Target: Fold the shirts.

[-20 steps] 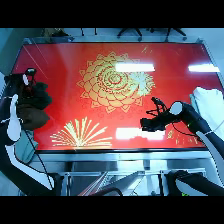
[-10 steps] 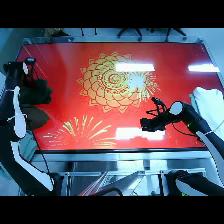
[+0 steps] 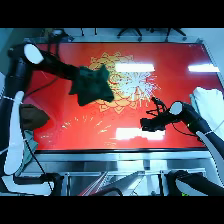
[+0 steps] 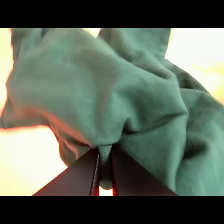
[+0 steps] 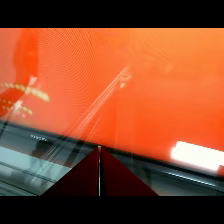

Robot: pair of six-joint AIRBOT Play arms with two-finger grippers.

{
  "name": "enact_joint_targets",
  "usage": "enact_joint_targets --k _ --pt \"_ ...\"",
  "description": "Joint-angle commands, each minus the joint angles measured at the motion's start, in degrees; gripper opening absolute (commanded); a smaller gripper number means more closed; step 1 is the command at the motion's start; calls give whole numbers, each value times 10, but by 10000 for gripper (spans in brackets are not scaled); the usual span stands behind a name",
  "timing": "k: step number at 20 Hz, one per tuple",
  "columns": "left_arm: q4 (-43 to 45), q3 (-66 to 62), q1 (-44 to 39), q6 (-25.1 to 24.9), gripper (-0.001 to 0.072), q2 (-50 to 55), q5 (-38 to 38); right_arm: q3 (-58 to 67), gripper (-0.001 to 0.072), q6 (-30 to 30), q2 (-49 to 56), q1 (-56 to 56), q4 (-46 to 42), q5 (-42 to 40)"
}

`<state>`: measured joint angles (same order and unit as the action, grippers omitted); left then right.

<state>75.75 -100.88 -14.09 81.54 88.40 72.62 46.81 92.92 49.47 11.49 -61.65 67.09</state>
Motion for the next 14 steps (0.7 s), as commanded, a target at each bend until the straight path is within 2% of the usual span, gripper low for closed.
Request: enact_joint_targets --k 1,2,3,4,6,8,10,12,14 --pt "-24 98 -99 34 17 -25 -25 3 25 -19 -1 0 0 -2" --pt "-23 112 -119 34 163 -25 -33 11 30 -27 -1 -1 0 -3" --pt "-22 119 -136 34 633 -25 -34 22 31 -35 -1 -1 -2 -2" --pt "-22 118 -143 37 687 -25 -30 39 37 -39 -1 -1 -8 -2" --pt "-11 95 -138 37 686 -25 27 83 290 -38 -1 -2 -39 -3" --pt "9 79 -113 37 686 -28 92 129 295 -39 3 -17 -66 -5" --pt "7 118 -76 37 686 -46 115 157 297 -54 16 -50 -62 -7" --pt "5 211 -41 40 686 -84 89 161 303 -66 34 -78 -61 -18" --pt "-12 325 -13 41 686 -124 13 161 304 -84 61 -93 -59 -31"
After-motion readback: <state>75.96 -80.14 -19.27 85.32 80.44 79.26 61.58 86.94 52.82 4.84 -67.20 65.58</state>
